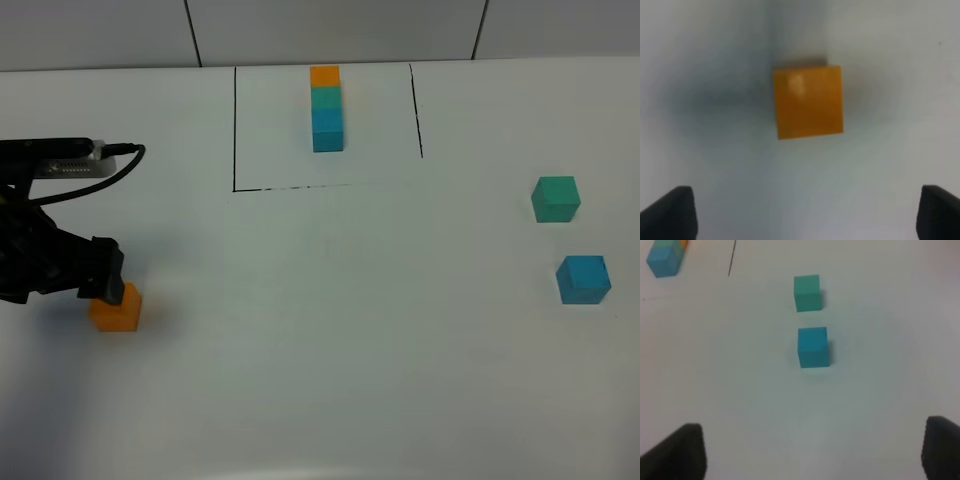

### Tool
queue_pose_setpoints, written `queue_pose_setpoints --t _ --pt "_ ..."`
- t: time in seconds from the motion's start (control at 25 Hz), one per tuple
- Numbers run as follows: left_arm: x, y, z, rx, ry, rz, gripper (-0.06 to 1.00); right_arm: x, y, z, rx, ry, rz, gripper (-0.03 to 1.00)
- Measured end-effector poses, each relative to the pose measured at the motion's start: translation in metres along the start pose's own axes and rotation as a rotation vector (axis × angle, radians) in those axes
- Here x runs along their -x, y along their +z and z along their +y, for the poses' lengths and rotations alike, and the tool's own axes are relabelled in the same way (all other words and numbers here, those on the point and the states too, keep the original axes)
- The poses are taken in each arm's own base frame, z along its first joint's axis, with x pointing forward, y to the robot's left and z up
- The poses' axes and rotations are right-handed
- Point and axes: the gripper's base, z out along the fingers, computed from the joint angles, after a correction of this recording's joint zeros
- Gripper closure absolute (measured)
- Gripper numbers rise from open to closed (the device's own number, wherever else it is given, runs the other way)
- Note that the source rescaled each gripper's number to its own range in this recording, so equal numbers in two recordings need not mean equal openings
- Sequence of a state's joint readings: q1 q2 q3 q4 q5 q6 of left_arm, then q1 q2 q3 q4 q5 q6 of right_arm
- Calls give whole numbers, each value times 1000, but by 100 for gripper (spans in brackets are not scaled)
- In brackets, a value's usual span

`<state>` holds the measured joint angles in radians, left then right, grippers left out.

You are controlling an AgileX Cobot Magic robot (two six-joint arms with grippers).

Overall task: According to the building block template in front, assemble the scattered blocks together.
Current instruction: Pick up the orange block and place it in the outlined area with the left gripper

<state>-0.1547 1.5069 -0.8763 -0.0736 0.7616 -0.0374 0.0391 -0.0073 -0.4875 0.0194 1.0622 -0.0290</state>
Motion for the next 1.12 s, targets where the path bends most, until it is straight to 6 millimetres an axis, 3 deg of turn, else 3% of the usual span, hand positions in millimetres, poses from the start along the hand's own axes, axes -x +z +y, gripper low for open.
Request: queue_pose_setpoints --t 0.36,0.8,1.12 --pt "11 28 4 56 -64 5 -5 0 0 0 0 0 0 21" --pt "17 64 -15 50 -11 32 -5 0 0 0 0 0 0 21" --pt "19 70 -13 64 -5 30 -5 0 0 0 0 0 0 21"
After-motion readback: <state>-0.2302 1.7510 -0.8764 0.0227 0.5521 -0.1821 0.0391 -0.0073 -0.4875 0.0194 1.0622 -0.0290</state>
